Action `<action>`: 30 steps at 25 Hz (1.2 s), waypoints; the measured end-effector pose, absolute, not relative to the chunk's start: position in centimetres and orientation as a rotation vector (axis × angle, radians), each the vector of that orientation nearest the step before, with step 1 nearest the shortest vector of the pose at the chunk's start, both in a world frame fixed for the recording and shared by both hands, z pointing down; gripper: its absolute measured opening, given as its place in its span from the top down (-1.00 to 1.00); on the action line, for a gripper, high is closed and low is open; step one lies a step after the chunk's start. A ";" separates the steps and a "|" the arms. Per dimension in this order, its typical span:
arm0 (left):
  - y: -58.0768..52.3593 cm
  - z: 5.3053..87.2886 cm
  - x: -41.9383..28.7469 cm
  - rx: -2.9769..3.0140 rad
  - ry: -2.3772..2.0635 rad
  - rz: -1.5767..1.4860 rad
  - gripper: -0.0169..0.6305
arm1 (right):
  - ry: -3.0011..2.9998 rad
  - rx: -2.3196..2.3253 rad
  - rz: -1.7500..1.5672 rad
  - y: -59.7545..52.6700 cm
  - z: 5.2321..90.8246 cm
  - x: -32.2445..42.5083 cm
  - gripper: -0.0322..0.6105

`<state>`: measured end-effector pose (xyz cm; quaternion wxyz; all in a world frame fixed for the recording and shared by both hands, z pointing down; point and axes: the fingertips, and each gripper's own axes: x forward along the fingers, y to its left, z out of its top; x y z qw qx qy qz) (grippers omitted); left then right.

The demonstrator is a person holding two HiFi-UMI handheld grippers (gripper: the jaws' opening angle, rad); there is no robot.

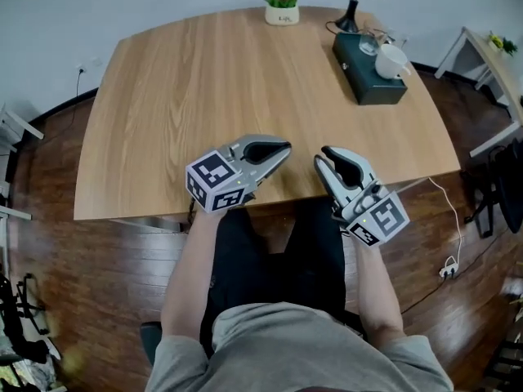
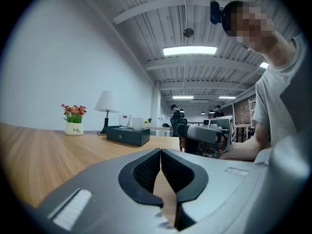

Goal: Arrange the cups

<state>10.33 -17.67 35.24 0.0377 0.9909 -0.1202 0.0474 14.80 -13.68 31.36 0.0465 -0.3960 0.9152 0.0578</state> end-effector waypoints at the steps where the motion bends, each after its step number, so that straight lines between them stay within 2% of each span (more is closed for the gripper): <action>1: -17.6 35.1 10.4 3.039 -0.376 0.141 0.92 | 2.786 -1.214 0.172 -13.6 31.4 15.1 0.66; 10: -17.6 33.2 10.8 2.990 -0.458 0.065 0.92 | 2.768 -1.230 0.149 -13.7 31.3 16.2 0.66; 17: -16.7 34.1 12.1 3.002 -0.463 0.144 0.92 | 2.781 -1.247 0.172 -13.6 31.4 16.3 0.66; 30: -16.7 33.7 10.9 2.944 -0.484 0.081 0.92 | 2.734 -1.320 0.130 -13.9 31.7 17.8 0.66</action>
